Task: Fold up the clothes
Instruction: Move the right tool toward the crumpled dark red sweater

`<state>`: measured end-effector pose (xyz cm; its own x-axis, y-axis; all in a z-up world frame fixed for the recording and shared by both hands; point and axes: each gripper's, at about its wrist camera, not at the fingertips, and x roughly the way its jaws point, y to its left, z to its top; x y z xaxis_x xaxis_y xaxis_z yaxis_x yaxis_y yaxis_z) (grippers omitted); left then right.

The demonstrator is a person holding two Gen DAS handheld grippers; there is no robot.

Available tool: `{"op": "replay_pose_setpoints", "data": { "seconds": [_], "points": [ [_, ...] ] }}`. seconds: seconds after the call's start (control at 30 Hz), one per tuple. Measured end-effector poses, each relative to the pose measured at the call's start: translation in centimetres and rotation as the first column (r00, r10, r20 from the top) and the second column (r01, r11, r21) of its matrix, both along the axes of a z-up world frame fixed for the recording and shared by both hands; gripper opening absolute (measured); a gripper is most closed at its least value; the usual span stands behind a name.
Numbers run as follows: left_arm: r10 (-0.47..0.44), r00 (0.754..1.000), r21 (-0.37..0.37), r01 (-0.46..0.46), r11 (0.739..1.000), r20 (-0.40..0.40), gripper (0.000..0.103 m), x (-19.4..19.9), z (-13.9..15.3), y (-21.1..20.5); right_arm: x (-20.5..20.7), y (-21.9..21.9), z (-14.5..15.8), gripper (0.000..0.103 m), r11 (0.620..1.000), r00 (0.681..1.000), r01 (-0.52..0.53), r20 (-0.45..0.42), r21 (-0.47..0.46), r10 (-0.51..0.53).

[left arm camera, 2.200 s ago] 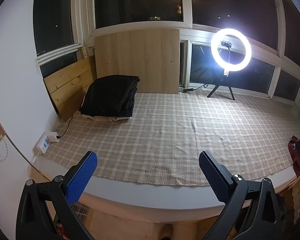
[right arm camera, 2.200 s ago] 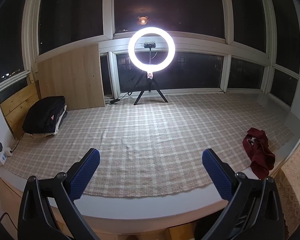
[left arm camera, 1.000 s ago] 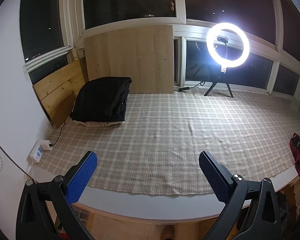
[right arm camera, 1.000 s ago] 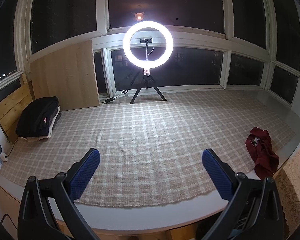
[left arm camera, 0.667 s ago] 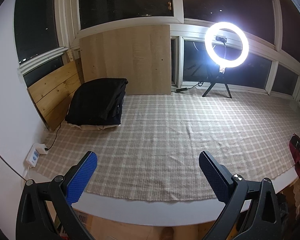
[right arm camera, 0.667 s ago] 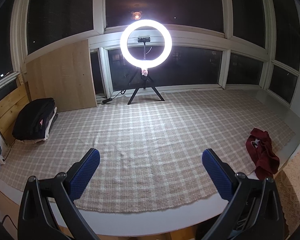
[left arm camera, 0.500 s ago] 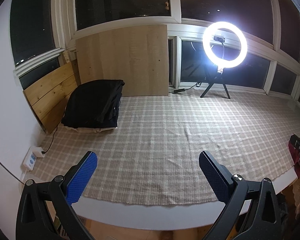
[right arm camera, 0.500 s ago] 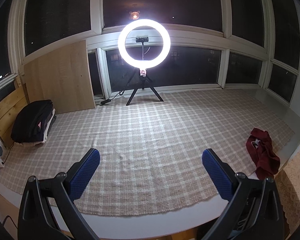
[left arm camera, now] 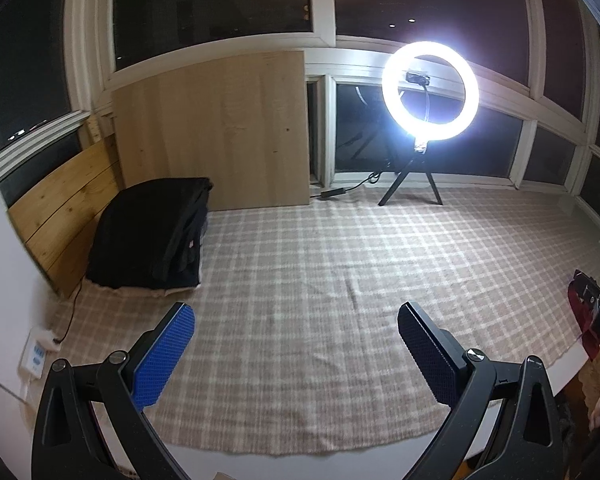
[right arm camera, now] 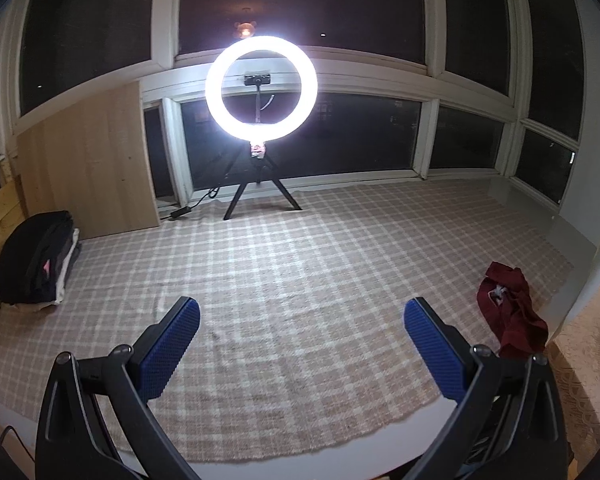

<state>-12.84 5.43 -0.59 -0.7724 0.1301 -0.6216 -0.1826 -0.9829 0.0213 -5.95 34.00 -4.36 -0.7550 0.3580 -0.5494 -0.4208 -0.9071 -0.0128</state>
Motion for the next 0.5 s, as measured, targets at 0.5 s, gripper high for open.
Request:
{"op": "replay_pose_setpoints", "data": {
  "seconds": [0.5],
  "points": [
    [-0.209, 0.975, -0.011, 0.208, 0.978, -0.077, 0.102, -7.6, 2.4, 5.4, -4.1, 3.7, 1.3, 0.103, 0.985, 0.986, 0.168, -0.014, 0.043, -0.168]
  ]
}}
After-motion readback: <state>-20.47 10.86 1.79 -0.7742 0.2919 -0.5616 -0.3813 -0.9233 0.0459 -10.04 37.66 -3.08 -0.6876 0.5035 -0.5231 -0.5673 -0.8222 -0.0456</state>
